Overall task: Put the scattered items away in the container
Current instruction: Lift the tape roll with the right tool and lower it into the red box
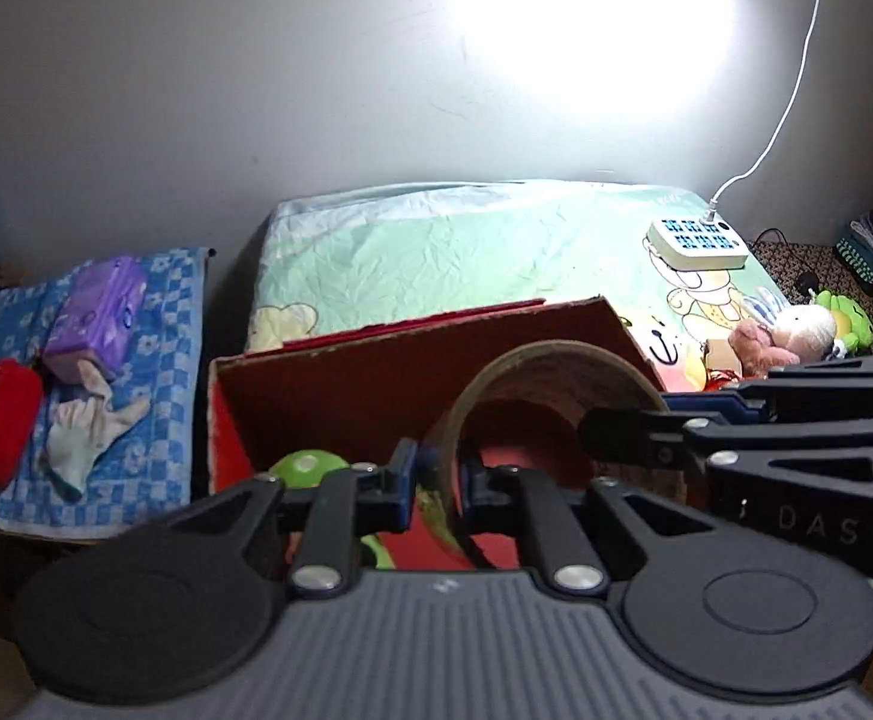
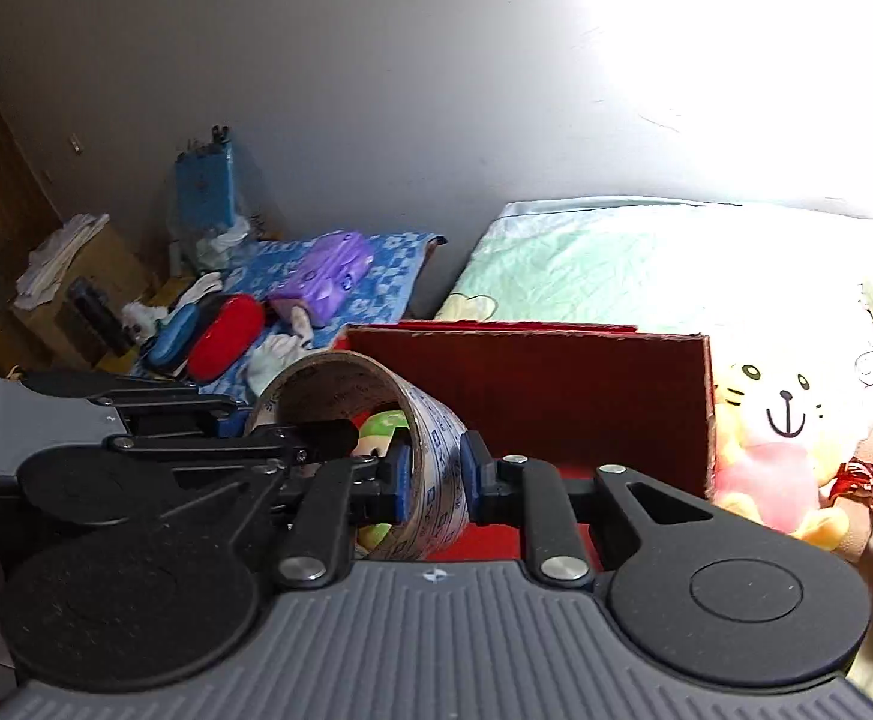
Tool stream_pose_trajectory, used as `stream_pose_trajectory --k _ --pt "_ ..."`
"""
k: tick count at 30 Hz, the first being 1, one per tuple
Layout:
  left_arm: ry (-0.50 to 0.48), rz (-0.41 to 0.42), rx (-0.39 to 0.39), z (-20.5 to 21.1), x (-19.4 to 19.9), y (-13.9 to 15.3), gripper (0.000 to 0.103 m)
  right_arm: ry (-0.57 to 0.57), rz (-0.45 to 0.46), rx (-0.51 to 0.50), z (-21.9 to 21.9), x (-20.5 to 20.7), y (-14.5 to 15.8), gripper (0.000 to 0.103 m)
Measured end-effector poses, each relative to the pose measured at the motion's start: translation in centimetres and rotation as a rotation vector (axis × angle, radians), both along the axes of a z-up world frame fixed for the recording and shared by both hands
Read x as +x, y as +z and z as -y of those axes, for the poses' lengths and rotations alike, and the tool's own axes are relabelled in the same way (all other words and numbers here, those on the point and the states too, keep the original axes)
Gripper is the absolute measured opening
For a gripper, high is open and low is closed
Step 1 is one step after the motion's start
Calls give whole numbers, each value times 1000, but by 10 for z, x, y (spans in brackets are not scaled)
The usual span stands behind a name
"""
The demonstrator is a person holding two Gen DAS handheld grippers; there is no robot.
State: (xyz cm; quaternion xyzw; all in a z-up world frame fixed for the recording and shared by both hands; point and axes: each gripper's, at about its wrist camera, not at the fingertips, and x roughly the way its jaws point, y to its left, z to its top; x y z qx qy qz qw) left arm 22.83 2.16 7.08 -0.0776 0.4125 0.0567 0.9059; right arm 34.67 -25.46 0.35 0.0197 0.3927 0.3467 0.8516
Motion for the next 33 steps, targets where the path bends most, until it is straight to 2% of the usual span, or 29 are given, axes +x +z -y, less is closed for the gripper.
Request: stream_pose_trajectory --k 7,14,19,22,28,30,33 --pt "-23 -75 -49 5 52 -41 7 -82 -79 -51 10 43 -35 17" --pt "-17 -177 -37 8 77 -80 7 -82 -150 -126 5 62 -68 14" --pt "3 -252 -90 -1 92 -108 7 -79 -233 -158 1 78 -92 14" --pt "18 -288 -131 -10 99 -119 8 -79 -263 -181 -5 84 -97 11" --pt "43 -365 -173 -27 109 -140 9 -83 -333 -215 -19 95 -112 11" --pt "124 -387 -215 -33 111 -146 9 -88 -353 -221 -23 96 -117 11" --pt "121 -425 -229 -38 115 -151 10 -102 -376 -222 -25 99 -121 11"
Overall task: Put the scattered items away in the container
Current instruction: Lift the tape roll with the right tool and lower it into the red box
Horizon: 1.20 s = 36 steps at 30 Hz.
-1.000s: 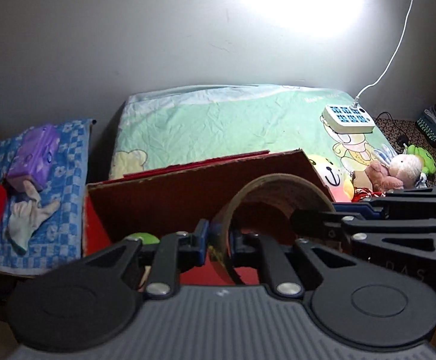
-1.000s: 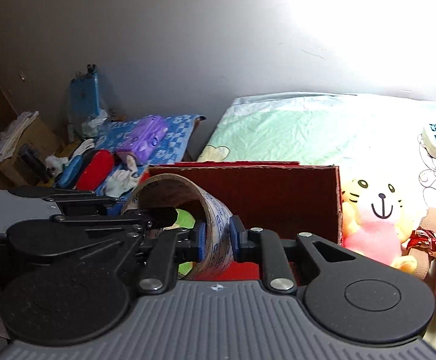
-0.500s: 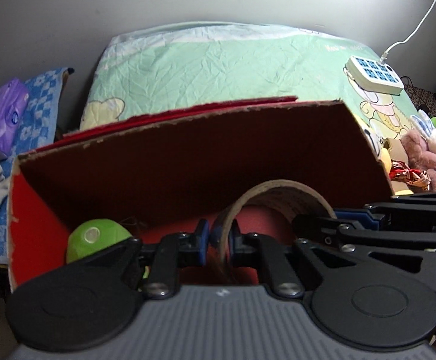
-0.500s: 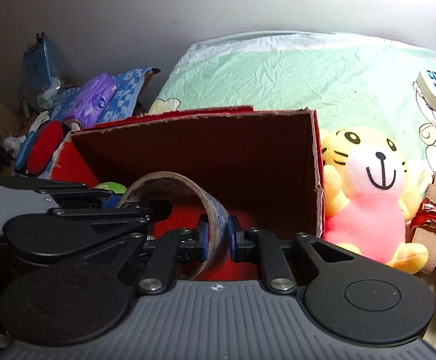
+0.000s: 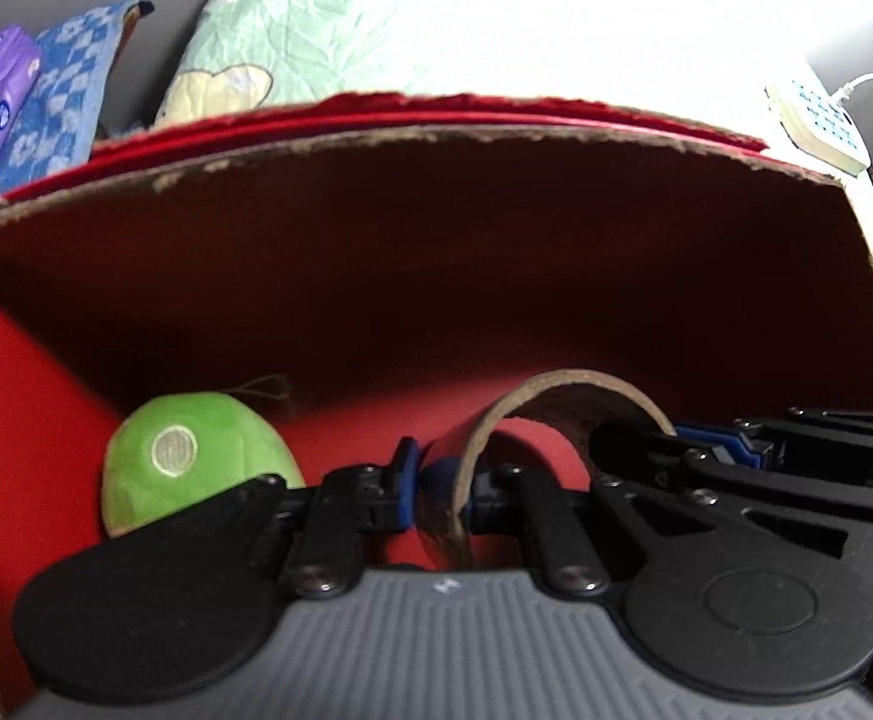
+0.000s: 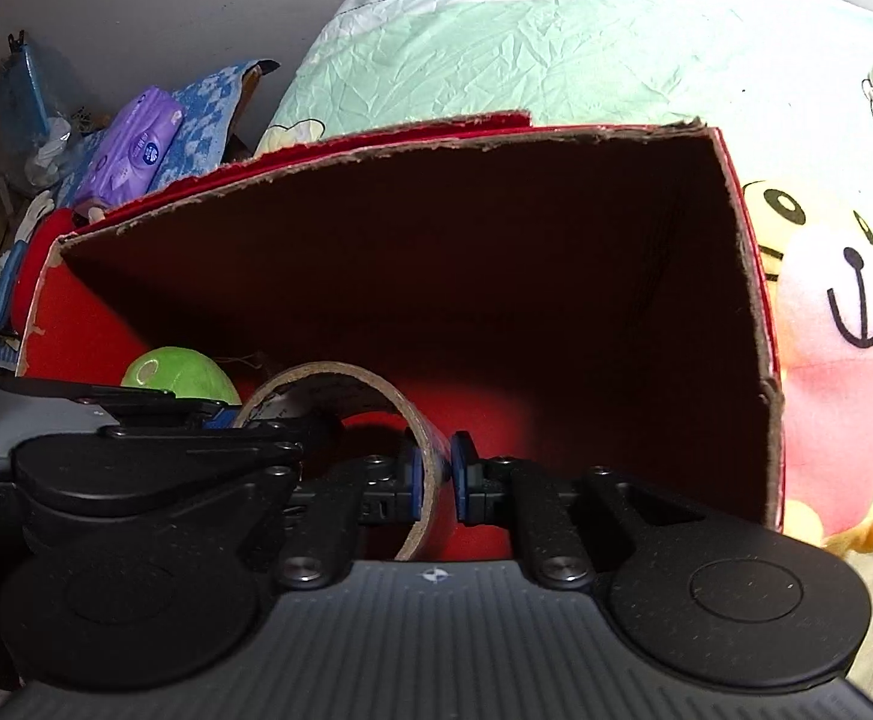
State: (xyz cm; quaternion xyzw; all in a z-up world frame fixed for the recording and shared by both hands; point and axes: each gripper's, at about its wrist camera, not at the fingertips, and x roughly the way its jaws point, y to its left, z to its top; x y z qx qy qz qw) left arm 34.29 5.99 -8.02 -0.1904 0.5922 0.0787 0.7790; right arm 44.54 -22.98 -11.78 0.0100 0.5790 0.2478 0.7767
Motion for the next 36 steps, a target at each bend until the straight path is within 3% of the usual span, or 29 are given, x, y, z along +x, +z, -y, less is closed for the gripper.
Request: stream_pose_trajectory --k 3,7,13,36 --pt "-30 -30 6 -3 5 -3 11 -17 -26 3 -1 2 -4 11" --pt "-72 -31 52 -5 12 -5 20 -35 -37 -4 -4 4 -7 10" --pt "-82 -15 77 -8 15 -7 25 -44 -56 -31 -7 8 -9 8" --pt "-2 63 120 -30 -5 -5 27 40 -56 -17 -35 11 -15 11"
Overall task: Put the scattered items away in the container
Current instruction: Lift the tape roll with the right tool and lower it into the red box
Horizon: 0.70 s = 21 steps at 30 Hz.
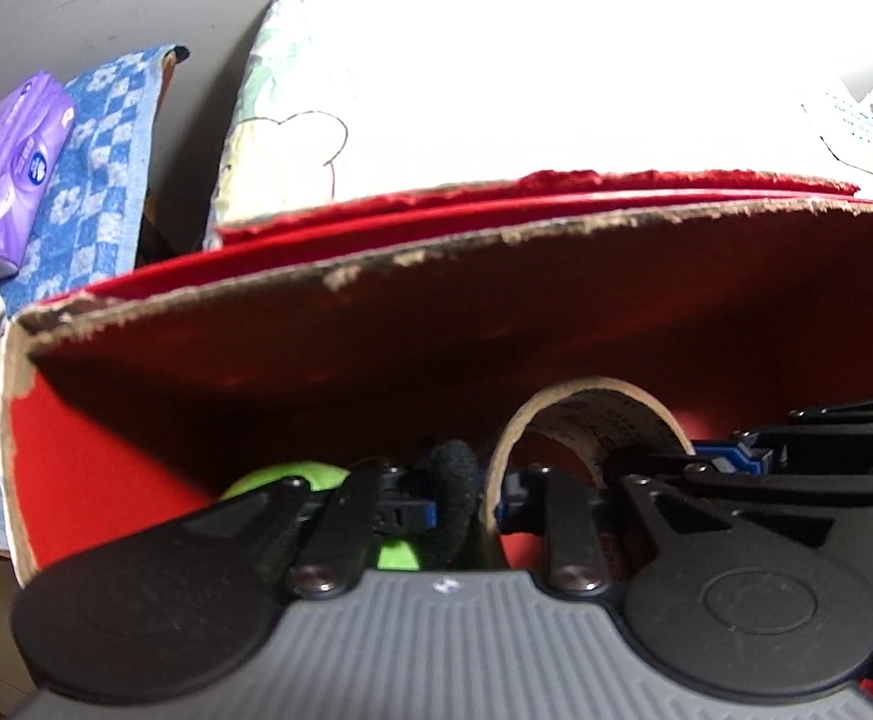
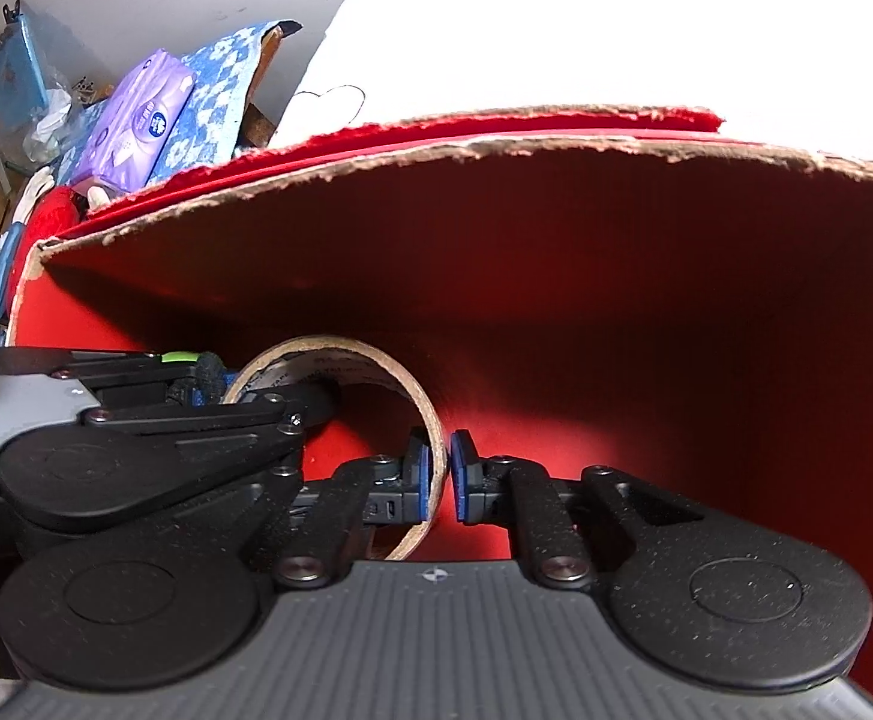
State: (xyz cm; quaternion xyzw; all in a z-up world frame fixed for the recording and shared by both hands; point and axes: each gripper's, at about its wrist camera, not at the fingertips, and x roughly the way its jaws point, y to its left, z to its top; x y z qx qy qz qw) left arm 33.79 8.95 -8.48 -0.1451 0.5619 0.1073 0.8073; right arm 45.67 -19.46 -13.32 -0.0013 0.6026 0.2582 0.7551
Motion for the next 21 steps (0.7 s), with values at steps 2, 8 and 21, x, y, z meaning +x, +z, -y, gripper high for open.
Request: stream_pose_trajectory --k 2,8,21 --pt "3 4 1 3 1 0 27 -3 4 1 0 0 -1 11" --pt "6 8 10 21 3 -4 28 -4 10 -2 -2 0 -2 13" --pt "-15 17 84 26 -5 -12 29 -57 12 36 5 1 -5 20"
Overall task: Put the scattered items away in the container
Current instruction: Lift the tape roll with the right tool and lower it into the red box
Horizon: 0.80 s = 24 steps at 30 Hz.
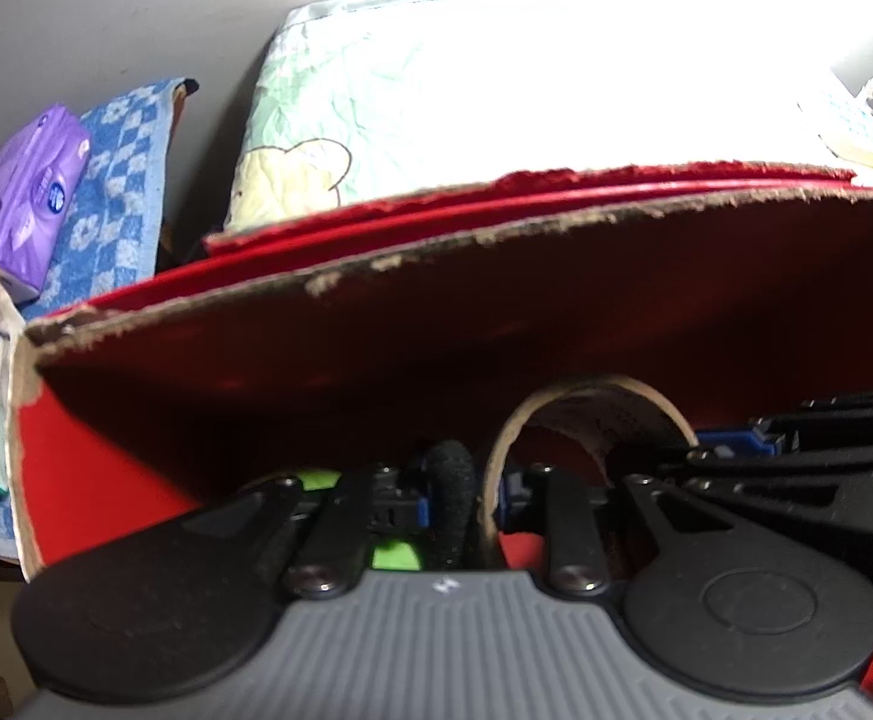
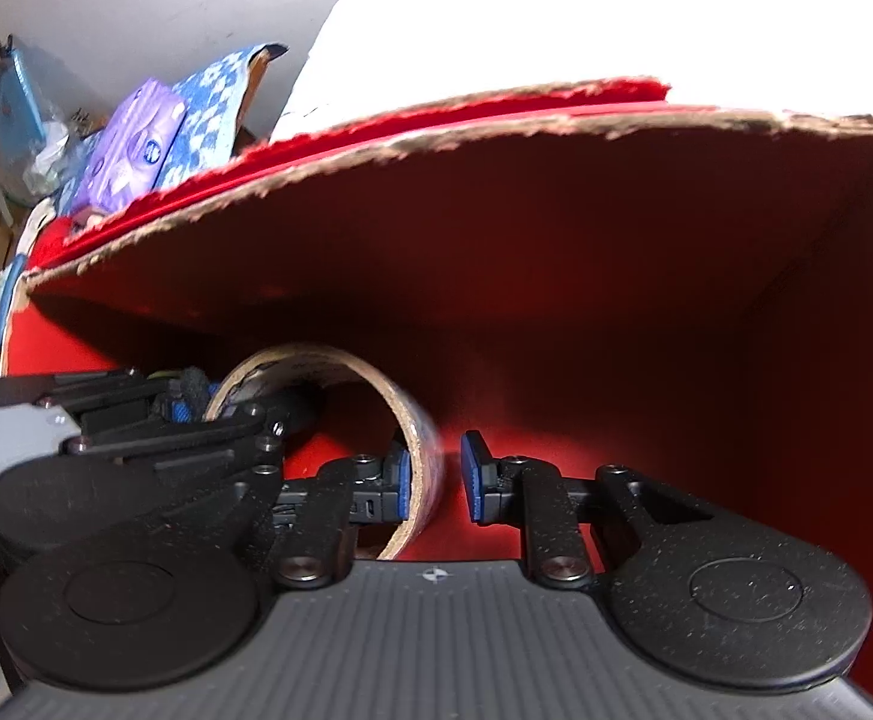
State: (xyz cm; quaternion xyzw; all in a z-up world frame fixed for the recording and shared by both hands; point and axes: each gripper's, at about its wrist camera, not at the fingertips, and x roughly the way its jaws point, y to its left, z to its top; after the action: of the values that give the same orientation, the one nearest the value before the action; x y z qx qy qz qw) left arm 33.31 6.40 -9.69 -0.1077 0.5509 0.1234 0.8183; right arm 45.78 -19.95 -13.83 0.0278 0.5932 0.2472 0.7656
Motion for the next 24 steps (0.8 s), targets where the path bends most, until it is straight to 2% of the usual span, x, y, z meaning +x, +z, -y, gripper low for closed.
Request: stream_pose_trajectory --k 7,16,24 --pt "-9 -26 16 1 4 -5 31 1 44 -40 -4 -1 4 19" --pt "-4 -27 12 1 6 -8 32 -7 43 -42 -7 1 4 19" --pt "-1 -26 24 0 9 -12 32 -15 35 -1 7 -2 7 18"
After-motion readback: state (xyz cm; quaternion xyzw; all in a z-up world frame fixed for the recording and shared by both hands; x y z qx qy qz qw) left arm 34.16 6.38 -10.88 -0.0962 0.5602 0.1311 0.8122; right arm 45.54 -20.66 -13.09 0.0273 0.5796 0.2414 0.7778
